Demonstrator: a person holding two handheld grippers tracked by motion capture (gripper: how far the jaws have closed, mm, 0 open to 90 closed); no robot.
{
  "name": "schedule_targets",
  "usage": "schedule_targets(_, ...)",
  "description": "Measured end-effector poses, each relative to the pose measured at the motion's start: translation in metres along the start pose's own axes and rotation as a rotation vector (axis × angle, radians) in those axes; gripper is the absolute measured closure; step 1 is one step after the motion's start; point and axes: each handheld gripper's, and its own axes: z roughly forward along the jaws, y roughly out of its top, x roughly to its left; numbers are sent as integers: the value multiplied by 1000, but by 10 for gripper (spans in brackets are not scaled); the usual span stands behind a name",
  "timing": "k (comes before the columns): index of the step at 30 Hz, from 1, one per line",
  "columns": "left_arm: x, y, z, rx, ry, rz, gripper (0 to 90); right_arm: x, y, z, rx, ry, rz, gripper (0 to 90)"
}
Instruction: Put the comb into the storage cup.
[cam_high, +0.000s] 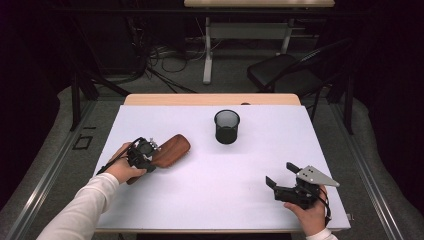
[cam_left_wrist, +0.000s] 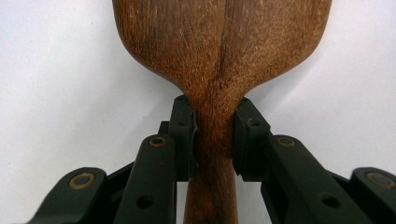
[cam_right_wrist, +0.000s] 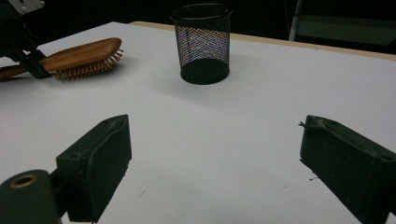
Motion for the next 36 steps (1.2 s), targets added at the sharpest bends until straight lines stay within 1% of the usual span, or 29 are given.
schedule_targets(4, 2, -4, 0, -24, -12, -6, 724, 0, 0, 0, -1, -2, -2, 87)
schedule_targets(6, 2, -6, 1, -39, -19, -19, 724, 0, 0, 1, -2, -1, 6, 87)
schedule_targets(8, 2, -7, 0, -51, -17, -19, 724, 0, 0, 1, 0, -2, 2, 87)
schedule_targets(11, 2, -9, 0, -70, -22, -28, 725, 0, 0, 1, 4, -2, 5, 87)
schedule_targets(13, 1, -10, -1, -77, -19, -25, 725, 0, 0, 1, 6, -2, 5, 87)
schedule_targets(14, 1, -11, -1, -86, -20, -32, 724, 0, 0, 1, 6, -2, 5, 88)
schedule_targets(16, 1, -11, -2, -90, -21, -31, 724, 0, -1, 2, 2, -2, 7, 88)
schedule_targets(18, 1, -11, -2, -94, -25, -41, 725, 0, -1, 1, 6, -1, 7, 87)
schedule_targets(24, 0, -12, -4, -111, -25, -45, 725, 0, -1, 2, 4, -1, 5, 88)
schedule_targets(27, 0, -12, -5, -124, -31, -52, 724, 0, -1, 2, 10, -1, 5, 88)
schedule_targets(29, 0, -12, -6, -133, -28, -53, 724, 0, -1, 2, 9, -1, 6, 88)
schedule_targets(30, 0, -12, -7, -140, -32, -60, 724, 0, -1, 2, 10, -1, 5, 88)
schedule_targets(31, 0, -12, -7, -139, -32, -56, 724, 0, -1, 2, 3, -1, 7, 88)
schedule_targets(36, 0, -12, -11, -170, -36, -66, 722, 0, -1, 2, 4, -1, 7, 88)
